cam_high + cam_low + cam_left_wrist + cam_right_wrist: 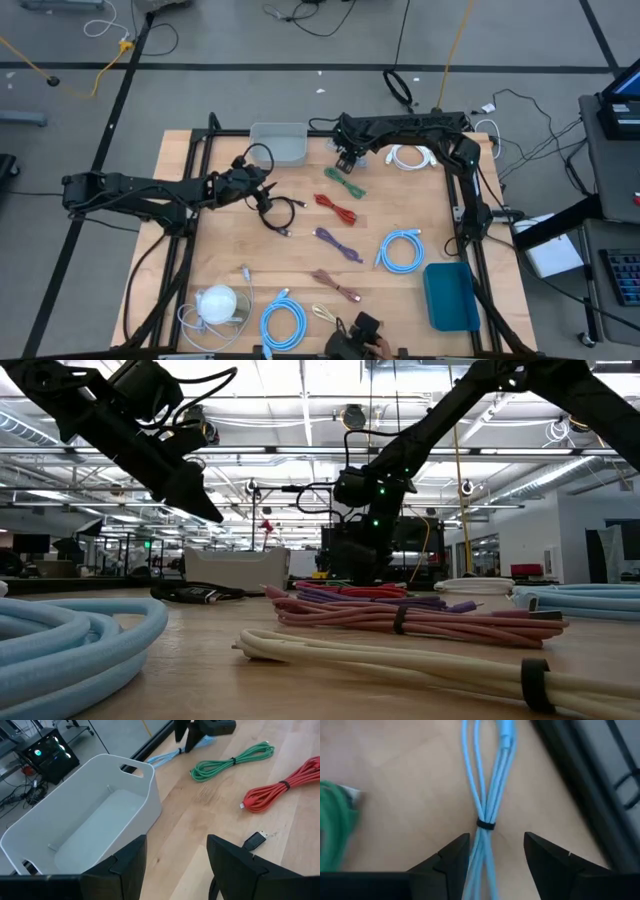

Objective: Pick & Place USB Port
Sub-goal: Put the blue USB cable into the blue bin

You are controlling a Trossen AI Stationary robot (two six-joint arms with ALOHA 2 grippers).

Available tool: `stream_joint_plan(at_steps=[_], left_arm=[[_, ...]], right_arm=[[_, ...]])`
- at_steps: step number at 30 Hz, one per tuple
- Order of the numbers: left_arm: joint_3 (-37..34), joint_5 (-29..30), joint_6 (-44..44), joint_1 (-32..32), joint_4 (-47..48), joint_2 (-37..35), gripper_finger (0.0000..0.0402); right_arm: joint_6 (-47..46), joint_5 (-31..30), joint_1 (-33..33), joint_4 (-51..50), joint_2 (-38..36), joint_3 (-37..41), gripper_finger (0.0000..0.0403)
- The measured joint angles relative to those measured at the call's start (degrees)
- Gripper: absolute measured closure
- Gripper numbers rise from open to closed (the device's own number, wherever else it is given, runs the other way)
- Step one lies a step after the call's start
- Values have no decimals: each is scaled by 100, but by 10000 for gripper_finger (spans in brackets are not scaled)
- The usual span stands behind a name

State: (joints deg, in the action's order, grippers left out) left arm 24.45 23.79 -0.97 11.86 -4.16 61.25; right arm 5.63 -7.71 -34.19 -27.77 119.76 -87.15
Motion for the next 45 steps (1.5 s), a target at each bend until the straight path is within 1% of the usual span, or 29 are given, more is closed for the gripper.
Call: stream_joint_plan(at_steps=[3,5,9,17,21,24,27,30,33,37,38,39,42,45], left_arm=[[2,0,0,0,16,0,192],[1,0,0,0,15,0,192],[0,0,0,0,13,0,192],[0,-84,-24,0,8,0,192],[0,-85,-26,0,8,0,192],[0,-85,-26,0,8,0,192],[0,-85,-28,0,7,0,192],[0,-85,-31,0,7,0,192],[0,-85,-31,0,-28,0,192],[0,-85,-34,0,-37,0,192],[0,-85,-39,0,-37,0,192],[0,-85,-43,0,-36,0,192],[0,-84,-43,0,-35,0,192],[0,-83,-41,0,-35,0,192]], right_arm=[[-21,-486,80,-115,-177,0,203],[6,-489,76,-88,-198,-11,191],[-63,251,-95,-228,-174,0,176],[7,402,-291,-171,-184,240,164],[-77,1062,-536,138,-206,532,161],[-120,1178,-633,396,-239,776,165],[-94,1081,-678,458,-244,948,183],[-66,940,-669,441,-237,1021,218],[-59,934,-633,429,-229,1029,272],[-44,923,-552,468,-222,1034,364],[-21,912,-514,468,-224,1034,381],[-2,881,-468,466,-238,1034,389],[57,514,-278,329,-421,1040,388],[73,-22,53,-390,-829,1088,396]])
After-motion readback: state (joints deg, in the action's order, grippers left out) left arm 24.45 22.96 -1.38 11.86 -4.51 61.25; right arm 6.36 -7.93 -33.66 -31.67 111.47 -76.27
